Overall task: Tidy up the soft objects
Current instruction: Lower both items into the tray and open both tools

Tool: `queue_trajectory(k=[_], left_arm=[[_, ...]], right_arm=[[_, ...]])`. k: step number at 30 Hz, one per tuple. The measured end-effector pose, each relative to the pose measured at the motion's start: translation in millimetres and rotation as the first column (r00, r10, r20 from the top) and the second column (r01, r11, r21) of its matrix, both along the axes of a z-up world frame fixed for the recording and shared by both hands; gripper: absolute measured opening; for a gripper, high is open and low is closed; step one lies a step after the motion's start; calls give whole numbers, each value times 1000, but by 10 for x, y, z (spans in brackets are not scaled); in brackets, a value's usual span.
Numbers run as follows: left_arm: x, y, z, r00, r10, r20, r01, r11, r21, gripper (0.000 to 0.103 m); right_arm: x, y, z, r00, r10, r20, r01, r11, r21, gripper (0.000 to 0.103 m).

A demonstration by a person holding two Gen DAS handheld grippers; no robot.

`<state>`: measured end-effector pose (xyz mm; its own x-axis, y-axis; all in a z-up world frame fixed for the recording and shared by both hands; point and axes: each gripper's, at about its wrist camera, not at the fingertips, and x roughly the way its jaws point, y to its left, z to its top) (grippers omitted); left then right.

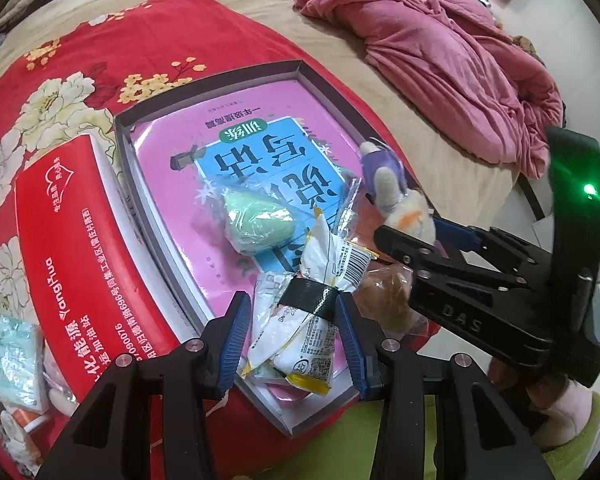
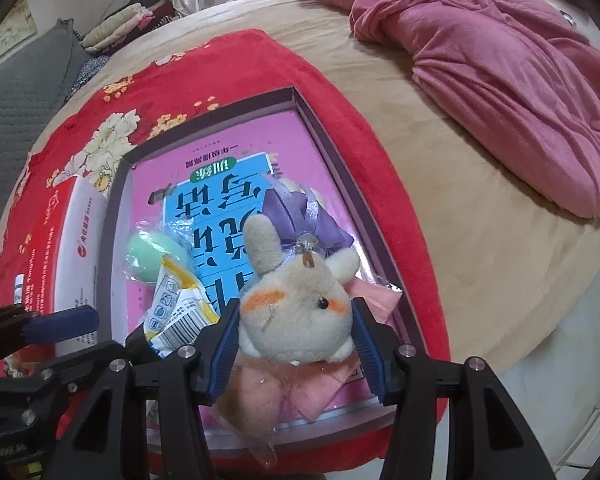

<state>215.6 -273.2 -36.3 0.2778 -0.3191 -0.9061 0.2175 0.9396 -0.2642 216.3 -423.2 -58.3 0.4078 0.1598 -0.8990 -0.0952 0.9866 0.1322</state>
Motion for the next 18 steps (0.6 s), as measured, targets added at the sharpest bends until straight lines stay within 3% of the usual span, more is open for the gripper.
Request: queue_trajectory(k=[18], left_arm=[[-17, 35, 51, 1000, -5, 15, 5, 1000, 2, 46]], right_arm=[[-40, -39, 70, 999, -27, 29, 26, 999, 22, 62]])
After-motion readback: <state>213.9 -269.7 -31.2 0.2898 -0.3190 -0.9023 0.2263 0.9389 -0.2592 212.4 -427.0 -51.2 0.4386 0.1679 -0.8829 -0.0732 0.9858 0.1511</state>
